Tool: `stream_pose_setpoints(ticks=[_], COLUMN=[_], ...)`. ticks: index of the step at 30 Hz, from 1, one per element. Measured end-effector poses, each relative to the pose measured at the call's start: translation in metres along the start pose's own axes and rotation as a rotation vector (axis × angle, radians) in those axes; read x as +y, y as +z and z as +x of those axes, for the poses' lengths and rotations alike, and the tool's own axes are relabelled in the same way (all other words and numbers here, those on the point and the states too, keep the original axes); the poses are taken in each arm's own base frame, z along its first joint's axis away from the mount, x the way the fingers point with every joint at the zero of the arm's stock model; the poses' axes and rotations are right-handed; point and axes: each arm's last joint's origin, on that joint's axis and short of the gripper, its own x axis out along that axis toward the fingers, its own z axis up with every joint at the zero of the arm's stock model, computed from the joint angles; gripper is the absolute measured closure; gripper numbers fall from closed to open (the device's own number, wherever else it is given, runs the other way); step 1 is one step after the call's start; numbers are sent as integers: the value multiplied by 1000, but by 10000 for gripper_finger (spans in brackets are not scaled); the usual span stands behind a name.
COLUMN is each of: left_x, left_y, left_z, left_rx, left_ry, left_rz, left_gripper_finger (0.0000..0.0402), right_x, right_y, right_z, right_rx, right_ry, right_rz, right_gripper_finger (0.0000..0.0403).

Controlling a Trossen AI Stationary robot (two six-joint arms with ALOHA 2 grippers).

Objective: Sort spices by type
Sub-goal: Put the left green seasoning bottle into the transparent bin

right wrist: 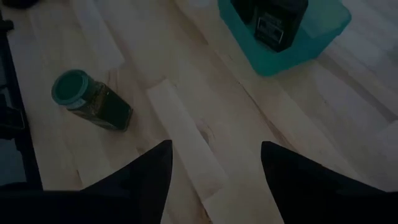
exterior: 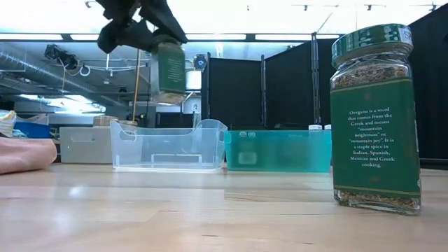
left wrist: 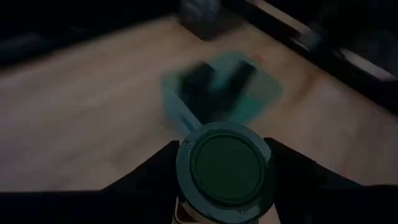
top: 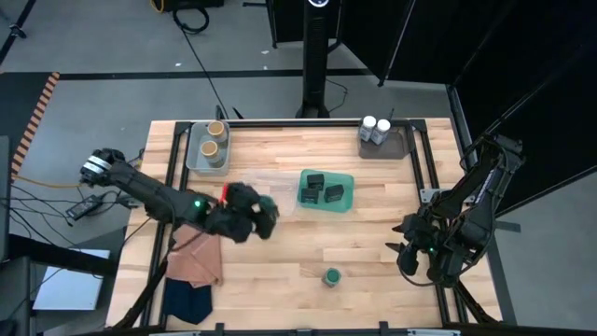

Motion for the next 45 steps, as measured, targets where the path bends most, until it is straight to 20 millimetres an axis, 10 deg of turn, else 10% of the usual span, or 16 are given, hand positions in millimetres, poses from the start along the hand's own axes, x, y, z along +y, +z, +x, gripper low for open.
stream_pose_setpoints(ticks=[12, 26, 45], left_x=[38, 100, 104], left_y=[10, -41, -31], left_z=[28, 60, 71], left_rx=[-64, -62, -4], left_ry=[242, 427, 390], left_rz=[-83, -347, -212], left_gripper_finger=[205, 205, 194], right_x=[0, -1, 0], right_y=[0, 4, 5], right_z=[0, 3, 3], right_rx=[-19, -23, -23], right_ry=[0, -17, -15], right_rz=[2, 20, 14], right_gripper_finger=[150, 150, 145])
